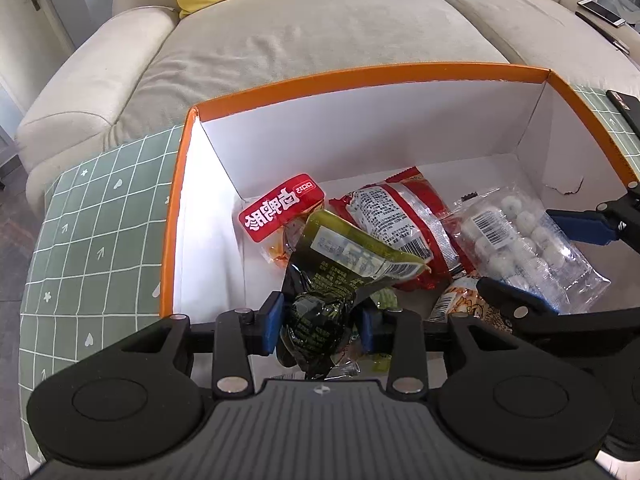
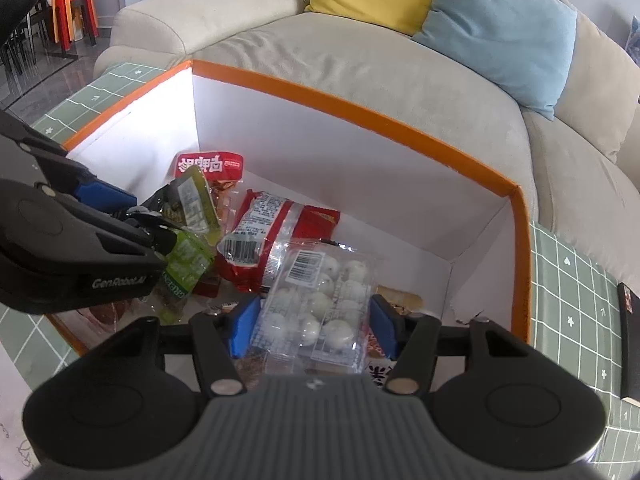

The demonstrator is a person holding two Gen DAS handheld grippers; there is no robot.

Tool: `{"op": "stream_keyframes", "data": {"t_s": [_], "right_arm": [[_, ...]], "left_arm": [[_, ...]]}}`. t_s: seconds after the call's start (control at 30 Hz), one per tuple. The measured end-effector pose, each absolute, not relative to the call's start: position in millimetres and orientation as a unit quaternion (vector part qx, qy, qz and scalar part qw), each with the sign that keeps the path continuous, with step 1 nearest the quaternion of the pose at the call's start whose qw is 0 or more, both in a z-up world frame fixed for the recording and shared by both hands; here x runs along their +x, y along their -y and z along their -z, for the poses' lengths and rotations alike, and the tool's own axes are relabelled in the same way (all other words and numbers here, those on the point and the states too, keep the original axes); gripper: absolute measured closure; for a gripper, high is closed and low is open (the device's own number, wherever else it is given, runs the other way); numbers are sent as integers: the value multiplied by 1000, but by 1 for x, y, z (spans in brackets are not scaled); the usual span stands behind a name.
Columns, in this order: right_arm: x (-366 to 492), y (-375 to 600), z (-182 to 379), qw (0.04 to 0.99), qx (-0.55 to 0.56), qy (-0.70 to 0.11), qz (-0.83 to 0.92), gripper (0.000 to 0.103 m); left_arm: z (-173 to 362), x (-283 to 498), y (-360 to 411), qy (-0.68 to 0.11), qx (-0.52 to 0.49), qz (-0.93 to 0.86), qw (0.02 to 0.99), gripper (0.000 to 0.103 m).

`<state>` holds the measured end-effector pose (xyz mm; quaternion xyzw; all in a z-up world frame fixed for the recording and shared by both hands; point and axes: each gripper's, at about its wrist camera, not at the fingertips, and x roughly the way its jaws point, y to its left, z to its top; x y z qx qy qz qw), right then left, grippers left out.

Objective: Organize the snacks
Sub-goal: 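Open both grippers to drop the pouch and egg pack into the box, then withdraw both grippers from the box toward the remaining snacks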

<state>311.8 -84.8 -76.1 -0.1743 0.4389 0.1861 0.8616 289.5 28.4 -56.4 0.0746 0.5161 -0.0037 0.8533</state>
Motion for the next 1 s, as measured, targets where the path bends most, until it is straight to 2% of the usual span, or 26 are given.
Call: {"op": "stream_keyframes", "data": {"t_s": [0.33, 0.4, 0.53, 0.67, 0.8, 1.0], "right_arm": [[316, 86, 79, 858, -183, -447, -174, 43], [316, 86, 78, 858, -183, -448, -172, 39], [311, 84, 70, 863, -193, -434, -173, 27], [306, 88, 56, 868, -192, -426, -169, 23], [293, 97, 38, 881, -176, -409, -158, 13], [259, 116, 10, 905, -133, -371, -160, 11]], "left_arm": [[57, 286, -26, -504, 80, 15, 860, 44], [54, 283, -26, -496, 73, 16, 865, 41], [42, 275, -27, -470, 61, 24, 880, 25], [25, 263, -27, -450, 53, 26, 891, 25], [4, 240, -28, -410, 34, 38, 911, 22], [-20, 198, -28, -340, 27, 50, 939, 21]]}}
